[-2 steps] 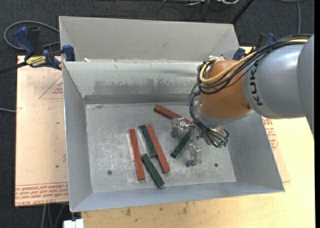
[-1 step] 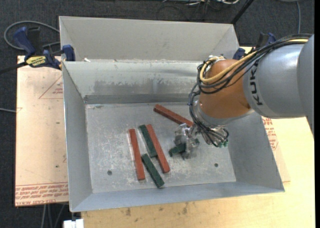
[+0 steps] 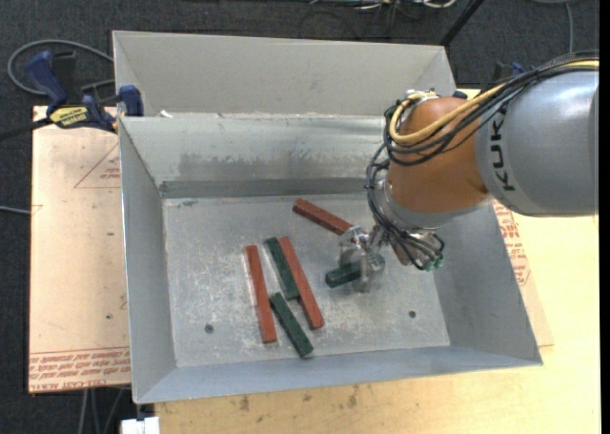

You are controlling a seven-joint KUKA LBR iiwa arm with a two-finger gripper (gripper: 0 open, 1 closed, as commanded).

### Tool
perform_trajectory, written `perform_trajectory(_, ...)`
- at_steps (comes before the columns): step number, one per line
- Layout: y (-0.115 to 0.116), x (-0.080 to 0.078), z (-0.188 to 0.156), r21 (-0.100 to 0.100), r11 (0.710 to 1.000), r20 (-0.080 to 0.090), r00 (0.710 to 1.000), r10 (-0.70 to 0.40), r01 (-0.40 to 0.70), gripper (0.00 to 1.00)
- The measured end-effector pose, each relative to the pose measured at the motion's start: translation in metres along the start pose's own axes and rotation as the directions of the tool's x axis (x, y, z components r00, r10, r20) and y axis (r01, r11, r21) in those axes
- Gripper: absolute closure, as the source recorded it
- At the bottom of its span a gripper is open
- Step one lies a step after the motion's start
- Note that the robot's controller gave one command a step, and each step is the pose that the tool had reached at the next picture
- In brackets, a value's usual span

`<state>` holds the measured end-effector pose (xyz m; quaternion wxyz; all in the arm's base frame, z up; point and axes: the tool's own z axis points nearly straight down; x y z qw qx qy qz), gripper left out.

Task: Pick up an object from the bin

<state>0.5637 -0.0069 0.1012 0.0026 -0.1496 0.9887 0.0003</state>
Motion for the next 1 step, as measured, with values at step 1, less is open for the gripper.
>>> perform_trajectory(1, 0.0001, -0.0017, -0.0310, 0.001, 1.000, 0.001, 1.000, 0.002, -0.002, 1.00)
